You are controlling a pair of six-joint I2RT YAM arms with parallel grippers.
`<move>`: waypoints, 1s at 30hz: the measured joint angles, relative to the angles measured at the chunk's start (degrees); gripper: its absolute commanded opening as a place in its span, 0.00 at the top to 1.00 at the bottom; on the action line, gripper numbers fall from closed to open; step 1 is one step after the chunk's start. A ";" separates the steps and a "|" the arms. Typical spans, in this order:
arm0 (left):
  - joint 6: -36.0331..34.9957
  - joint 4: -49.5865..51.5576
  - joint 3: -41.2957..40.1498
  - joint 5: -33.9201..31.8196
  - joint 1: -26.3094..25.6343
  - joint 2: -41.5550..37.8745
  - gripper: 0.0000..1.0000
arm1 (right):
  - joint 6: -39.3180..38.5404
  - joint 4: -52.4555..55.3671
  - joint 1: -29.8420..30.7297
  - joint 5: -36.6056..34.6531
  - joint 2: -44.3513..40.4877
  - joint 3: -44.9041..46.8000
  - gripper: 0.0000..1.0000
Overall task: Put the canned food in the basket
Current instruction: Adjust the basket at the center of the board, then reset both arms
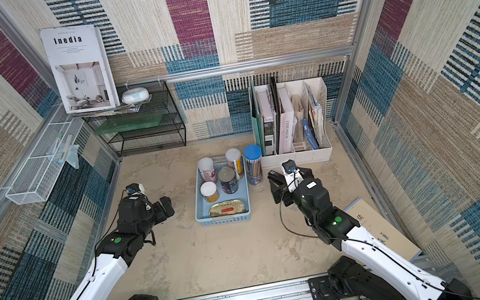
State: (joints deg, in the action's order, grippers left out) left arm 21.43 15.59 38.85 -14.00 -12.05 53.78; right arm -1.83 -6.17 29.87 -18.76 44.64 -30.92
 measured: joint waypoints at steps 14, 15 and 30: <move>-17.88 -35.21 -20.83 -10.36 1.90 6.51 0.02 | 3.85 -22.82 -26.03 -1.57 1.92 19.80 0.01; -19.30 -37.70 -21.14 -9.97 2.54 8.94 0.02 | 4.07 -25.59 -27.93 -0.39 2.80 21.55 0.01; -25.44 -65.00 -19.45 4.22 8.24 32.98 0.05 | 3.48 -61.42 -32.06 13.27 39.98 20.04 0.01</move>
State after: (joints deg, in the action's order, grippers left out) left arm -4.01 -49.41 19.40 -9.78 -3.81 86.76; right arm 1.65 -67.59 -2.20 -5.50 84.62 -10.87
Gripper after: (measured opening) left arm 0.939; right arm 0.993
